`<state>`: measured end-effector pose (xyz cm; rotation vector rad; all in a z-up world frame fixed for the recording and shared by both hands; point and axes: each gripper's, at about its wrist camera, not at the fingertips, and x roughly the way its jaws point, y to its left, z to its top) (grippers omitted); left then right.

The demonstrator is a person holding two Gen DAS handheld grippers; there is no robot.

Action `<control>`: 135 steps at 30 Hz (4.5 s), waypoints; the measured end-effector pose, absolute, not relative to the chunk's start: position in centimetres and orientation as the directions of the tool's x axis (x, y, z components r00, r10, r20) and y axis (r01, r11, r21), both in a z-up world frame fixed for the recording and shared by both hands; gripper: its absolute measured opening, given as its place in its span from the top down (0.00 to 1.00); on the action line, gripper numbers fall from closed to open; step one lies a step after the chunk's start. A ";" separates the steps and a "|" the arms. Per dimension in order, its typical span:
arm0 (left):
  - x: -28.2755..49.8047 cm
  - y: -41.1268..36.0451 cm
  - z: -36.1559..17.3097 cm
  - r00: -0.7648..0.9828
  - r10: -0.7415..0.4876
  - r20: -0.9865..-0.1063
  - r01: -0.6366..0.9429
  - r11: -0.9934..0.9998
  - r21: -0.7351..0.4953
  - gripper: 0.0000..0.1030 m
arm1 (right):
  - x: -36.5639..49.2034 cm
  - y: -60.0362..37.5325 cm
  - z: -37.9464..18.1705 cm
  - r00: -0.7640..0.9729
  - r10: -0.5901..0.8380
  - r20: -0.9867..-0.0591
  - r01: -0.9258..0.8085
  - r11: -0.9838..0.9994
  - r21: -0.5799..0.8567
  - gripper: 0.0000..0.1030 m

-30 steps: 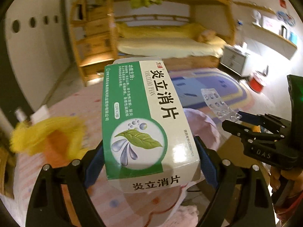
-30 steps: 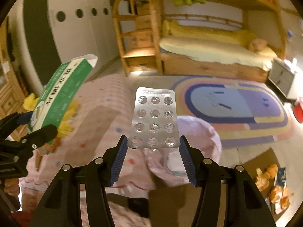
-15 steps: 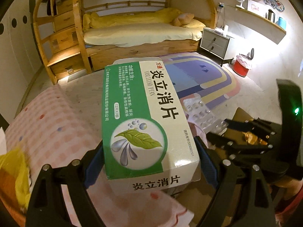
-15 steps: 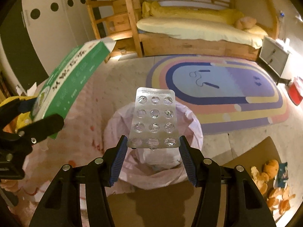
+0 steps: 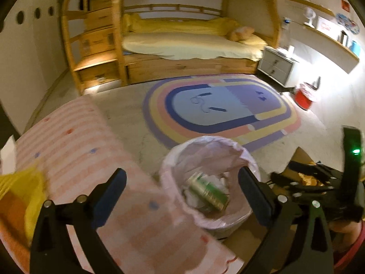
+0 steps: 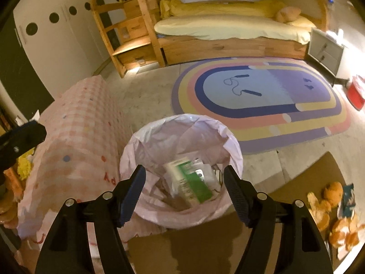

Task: Collect trash
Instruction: 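Return both tools to the table toward the yellow net and orange glove, then grasp the orange knitted glove with the right gripper, then grasp the yellow foam net with the left gripper while the right holds the orange glove, then carry the yellow net and orange glove over the pink bin and release both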

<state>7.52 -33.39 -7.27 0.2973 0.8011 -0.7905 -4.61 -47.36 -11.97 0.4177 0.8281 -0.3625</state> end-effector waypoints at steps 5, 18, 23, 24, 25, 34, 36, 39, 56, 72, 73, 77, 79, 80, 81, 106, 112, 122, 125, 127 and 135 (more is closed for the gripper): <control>5.6 -29.1 -5.7 0.486 -0.497 -0.719 0.690 0.723 -0.032 0.08 | -6.3 -45.2 -9.3 0.662 -0.145 -0.735 0.437 0.872 0.222 0.31; 3.0 -16.1 -3.5 0.591 -0.395 -0.703 0.535 0.844 -0.025 0.07 | -4.8 -33.1 -3.2 0.743 -0.013 -0.669 0.195 0.961 0.198 0.31; 3.2 -10.3 -3.7 0.639 -0.316 -0.701 0.420 0.907 -0.026 0.07 | -3.0 -27.6 -2.7 0.737 0.065 -0.672 0.068 0.983 0.169 0.32; 3.2 -9.2 -3.7 0.650 -0.295 -0.701 0.395 0.919 -0.021 0.07 | -2.5 -26.4 -2.6 0.734 0.080 -0.674 0.041 0.986 0.162 0.32; 3.2 -8.2 -3.8 0.659 -0.274 -0.700 0.370 0.929 -0.015 0.07 | -2.3 -25.5 -2.7 0.734 0.087 -0.674 0.025 0.988 0.155 0.32; 3.8 -1.1 -5.2 0.687 -0.109 -0.718 0.179 0.984 0.022 0.07 | -0.4 -20.5 -2.7 0.718 0.152 -0.679 -0.083 0.988 0.134 0.41; 3.9 -0.2 -5.4 0.688 -0.094 -0.720 0.162 0.987 0.025 0.07 | 0.4 -19.5 -2.6 0.717 0.170 -0.676 -0.111 0.985 0.129 0.52; 4.1 0.7 -5.6 0.688 -0.084 -0.721 0.148 0.989 0.027 0.07 | 1.9 -18.3 -2.8 0.706 0.181 -0.684 -0.140 0.983 0.116 0.61; 5.8 3.8 -6.3 0.672 -0.061 -0.738 0.103 0.995 0.012 0.07 | 12.2 -13.9 -4.6 0.633 0.222 -0.742 -0.197 0.973 0.123 0.49; 4.5 0.6 -6.8 0.631 -0.135 -0.764 0.201 0.980 -0.007 0.07 | 5.8 -15.5 1.6 0.742 0.231 -0.630 -0.222 0.970 0.094 0.96; 4.4 0.1 -6.8 0.626 -0.145 -0.766 0.213 0.977 -0.011 0.07 | 5.1 -16.0 2.3 0.750 0.240 -0.617 -0.223 0.969 0.106 0.96; 4.2 -1.3 -7.1 0.598 -0.184 -0.780 0.250 0.968 -0.036 0.07 | 4.5 -16.7 2.5 0.729 0.213 -0.650 -0.231 0.971 0.060 0.96; 4.0 -2.0 -7.2 0.596 -0.179 -0.783 0.258 0.966 -0.024 0.07 | 4.6 -16.8 1.1 0.692 0.177 -0.699 -0.231 0.973 0.018 0.96; 3.9 -2.2 -7.2 0.597 -0.181 -0.782 0.262 0.965 -0.023 0.07 | 4.6 -16.9 0.5 0.678 0.173 -0.714 -0.232 0.973 0.015 0.96; 3.8 -2.4 -7.1 0.600 -0.185 -0.779 0.267 0.963 -0.024 0.07 | 4.5 -17.1 -0.3 0.662 0.167 -0.731 -0.231 0.973 0.012 0.95; 10.6 -15.9 -7.5 0.578 -0.177 -0.797 0.541 0.814 0.212 0.42 | 0.7 -25.9 -7.2 0.617 0.172 -0.768 -0.060 0.983 0.173 0.95; 12.0 -17.8 -9.9 0.539 -0.163 -0.826 0.605 0.757 0.246 0.45 | 0.2 -27.5 -7.1 0.623 0.168 -0.764 -0.030 0.981 0.191 0.95; 15.0 -17.6 -8.2 0.469 -0.340 -0.815 0.608 0.794 0.019 0.43 | 0.5 -28.7 -8.6 0.599 0.182 -0.779 -0.013 0.976 0.218 0.95; 14.9 -17.2 -7.2 0.514 -0.389 -0.764 0.592 0.806 -0.013 0.43 | 0.6 -28.6 -8.6 0.599 0.186 -0.779 -0.019 0.976 0.218 0.95; 15.1 -17.8 -7.3 0.522 -0.388 -0.760 0.590 0.808 -0.007 0.43 | 0.6 -28.7 -8.7 0.598 0.187 -0.779 -0.022 0.976 0.218 0.95; 16.3 -21.9 -10.8 0.470 -0.329 -0.819 0.663 0.744 0.082 0.43 | 0.7 -28.9 -8.7 0.594 0.192 -0.781 -0.024 0.975 0.222 0.95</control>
